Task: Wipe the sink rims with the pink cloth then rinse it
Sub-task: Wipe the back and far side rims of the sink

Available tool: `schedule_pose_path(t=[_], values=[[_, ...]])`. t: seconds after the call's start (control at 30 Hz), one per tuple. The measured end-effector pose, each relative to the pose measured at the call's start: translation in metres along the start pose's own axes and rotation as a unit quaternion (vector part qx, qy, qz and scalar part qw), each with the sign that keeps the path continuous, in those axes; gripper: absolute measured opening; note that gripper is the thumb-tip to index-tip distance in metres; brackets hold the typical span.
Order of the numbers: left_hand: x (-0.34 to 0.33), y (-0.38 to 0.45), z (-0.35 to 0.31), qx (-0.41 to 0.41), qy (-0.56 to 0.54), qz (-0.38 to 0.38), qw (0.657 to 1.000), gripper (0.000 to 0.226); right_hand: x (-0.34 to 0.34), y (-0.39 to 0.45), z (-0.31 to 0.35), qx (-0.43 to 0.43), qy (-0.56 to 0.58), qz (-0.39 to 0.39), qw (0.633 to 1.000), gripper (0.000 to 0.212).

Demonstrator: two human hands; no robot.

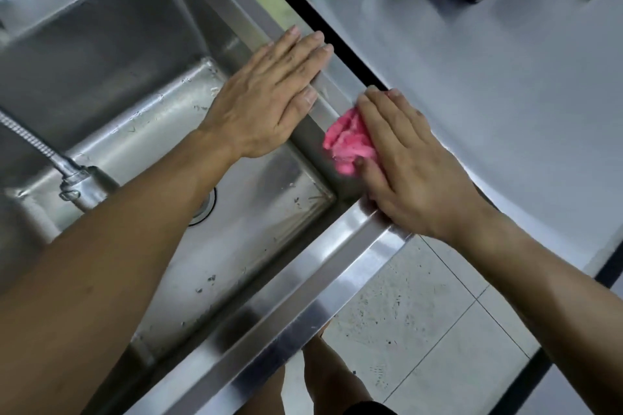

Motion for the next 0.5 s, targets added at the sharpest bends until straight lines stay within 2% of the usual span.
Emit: schedule_pose_path(t=[0.07, 0.17, 0.33, 0.5], values=[[0.000, -0.002, 0.005, 0.026, -0.013, -0.009, 1.000, 0.058, -0.005, 0.042, 0.008, 0.025, -0.020, 0.002, 0.999, 0.067], [0.007, -0.015, 0.016, 0.128, -0.058, -0.027, 0.990, 0.057, -0.010, 0.089, 0.018, 0.041, -0.046, 0.006, 0.998, 0.067], [0.023, -0.063, 0.001, 0.211, -0.120, -0.014, 0.970, 0.053, -0.007, 0.089, 0.018, 0.098, -0.040, 0.021, 0.994, 0.076], [0.021, -0.129, -0.038, 0.258, -0.202, -0.013, 0.945, 0.039, -0.006, 0.088, 0.029, 0.104, 0.026, -0.029, 0.994, 0.054]])
Point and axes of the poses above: each hand's wrist, its own y-axis towards the middle knuckle, its own x-axis out of the back of the hand, z = x × y, the point moved 1 cm from there along y, towards the middle knuckle, and after that the axes turned 7 degrees about -x, right-handed, at the moved point
